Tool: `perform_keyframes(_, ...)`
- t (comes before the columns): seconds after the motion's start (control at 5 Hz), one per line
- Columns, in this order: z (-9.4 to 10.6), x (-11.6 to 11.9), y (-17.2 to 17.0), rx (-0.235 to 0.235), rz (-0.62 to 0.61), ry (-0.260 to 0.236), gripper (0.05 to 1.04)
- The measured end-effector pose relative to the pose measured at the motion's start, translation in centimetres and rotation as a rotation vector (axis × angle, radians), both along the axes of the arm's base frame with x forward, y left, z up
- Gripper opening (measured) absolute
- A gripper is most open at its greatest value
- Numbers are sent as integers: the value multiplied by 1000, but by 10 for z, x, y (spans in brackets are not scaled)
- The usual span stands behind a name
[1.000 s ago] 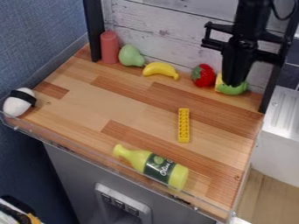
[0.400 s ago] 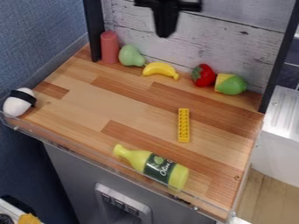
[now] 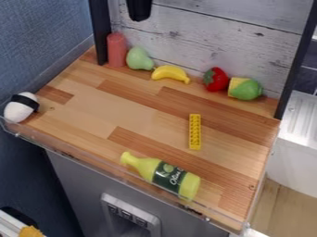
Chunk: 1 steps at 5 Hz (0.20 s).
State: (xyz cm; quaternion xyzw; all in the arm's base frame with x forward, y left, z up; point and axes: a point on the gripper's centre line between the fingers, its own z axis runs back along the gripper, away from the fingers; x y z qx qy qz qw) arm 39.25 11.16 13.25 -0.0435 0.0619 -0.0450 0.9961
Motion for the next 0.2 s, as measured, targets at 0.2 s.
perform_keyframes(0.2, 3, -1, 30, -2, -19, -16, 53)
